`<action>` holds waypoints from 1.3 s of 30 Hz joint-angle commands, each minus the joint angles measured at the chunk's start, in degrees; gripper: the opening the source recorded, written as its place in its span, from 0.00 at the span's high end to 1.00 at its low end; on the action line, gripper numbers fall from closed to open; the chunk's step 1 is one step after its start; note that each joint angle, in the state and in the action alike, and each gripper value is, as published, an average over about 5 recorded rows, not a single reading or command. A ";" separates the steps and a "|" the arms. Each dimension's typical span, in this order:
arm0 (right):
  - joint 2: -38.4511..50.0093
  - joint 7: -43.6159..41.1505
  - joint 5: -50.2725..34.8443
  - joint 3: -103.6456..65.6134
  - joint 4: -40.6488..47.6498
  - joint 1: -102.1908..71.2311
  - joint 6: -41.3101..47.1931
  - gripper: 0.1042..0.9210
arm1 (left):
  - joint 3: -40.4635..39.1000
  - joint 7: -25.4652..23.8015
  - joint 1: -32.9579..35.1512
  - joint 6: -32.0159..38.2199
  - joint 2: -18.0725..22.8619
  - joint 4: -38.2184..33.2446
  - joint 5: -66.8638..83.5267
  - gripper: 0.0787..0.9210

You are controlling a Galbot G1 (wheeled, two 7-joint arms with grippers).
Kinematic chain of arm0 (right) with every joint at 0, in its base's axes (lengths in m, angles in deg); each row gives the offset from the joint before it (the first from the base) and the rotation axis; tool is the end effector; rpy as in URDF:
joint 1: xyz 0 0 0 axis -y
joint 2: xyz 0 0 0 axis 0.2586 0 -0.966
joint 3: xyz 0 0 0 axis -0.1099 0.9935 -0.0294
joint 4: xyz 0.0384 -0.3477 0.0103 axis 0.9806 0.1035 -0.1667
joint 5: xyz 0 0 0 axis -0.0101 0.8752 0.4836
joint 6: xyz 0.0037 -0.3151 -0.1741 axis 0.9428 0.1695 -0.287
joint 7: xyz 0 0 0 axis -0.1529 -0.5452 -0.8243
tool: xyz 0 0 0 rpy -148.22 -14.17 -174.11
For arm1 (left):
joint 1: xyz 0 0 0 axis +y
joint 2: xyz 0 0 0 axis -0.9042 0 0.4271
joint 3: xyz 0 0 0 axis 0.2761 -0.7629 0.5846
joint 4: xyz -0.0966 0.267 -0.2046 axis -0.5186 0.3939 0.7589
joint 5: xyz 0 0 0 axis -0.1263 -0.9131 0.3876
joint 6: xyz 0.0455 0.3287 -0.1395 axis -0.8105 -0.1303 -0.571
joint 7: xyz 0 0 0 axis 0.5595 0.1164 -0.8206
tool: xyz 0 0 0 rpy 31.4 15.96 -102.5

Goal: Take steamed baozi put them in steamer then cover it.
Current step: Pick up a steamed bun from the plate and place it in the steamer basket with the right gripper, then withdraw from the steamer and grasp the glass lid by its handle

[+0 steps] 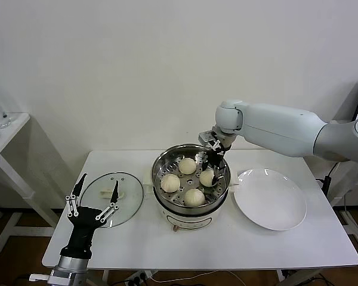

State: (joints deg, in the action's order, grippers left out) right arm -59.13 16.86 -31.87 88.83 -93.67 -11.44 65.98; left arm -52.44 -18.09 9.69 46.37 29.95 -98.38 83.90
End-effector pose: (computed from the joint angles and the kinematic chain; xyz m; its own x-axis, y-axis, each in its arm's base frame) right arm 0.5975 0.0549 -0.0897 0.0197 -0.1504 0.9884 -0.8892 -0.4546 -0.0515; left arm 0.1641 0.0475 -0.2753 -0.9432 0.1383 -0.3022 0.0523 0.9598 0.2758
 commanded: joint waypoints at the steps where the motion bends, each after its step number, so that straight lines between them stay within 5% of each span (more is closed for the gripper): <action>1: 0.33 0.62 1.07 -0.36 -0.28 -0.54 0.00 0.24 | 0.40 0.06 0.00 -0.14 0.00 -0.06 -0.13 0.12; 10: 8.01 1.21 0.61 -7.20 -7.44 0.99 -0.26 0.13 | 0.61 0.36 -0.48 -0.19 0.15 0.59 -3.18 0.12; 13: 12.88 7.49 -2.48 -12.96 -11.40 -0.05 -1.67 0.12 | 0.58 0.92 -1.19 -0.39 -0.04 1.51 -6.22 0.12; 16: 19.05 23.99 -7.51 -16.46 -17.06 -2.09 -3.82 0.12 | 0.55 2.42 -2.45 -0.87 -0.26 2.97 -10.78 0.12; 21: 27.44 62.95 -12.10 -20.88 -24.95 -9.82 -8.73 0.12 | -0.20 5.94 -4.84 -3.78 -1.01 5.31 -17.66 0.12; 27: 30.45 85.33 -12.44 -42.54 -27.99 -31.32 -15.10 0.12 | -0.84 7.87 -7.13 -5.65 -1.64 8.59 -25.19 0.12; 39: 21.80 88.09 -2.25 -90.67 -28.80 -76.73 -19.23 0.12 | 2.70 8.38 -8.85 -6.27 -1.77 16.68 -42.86 0.12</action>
State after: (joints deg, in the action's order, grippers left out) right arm -34.87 86.96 -39.06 36.96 -118.83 -51.83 51.58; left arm -51.92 -10.87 2.63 41.29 28.52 -88.11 57.71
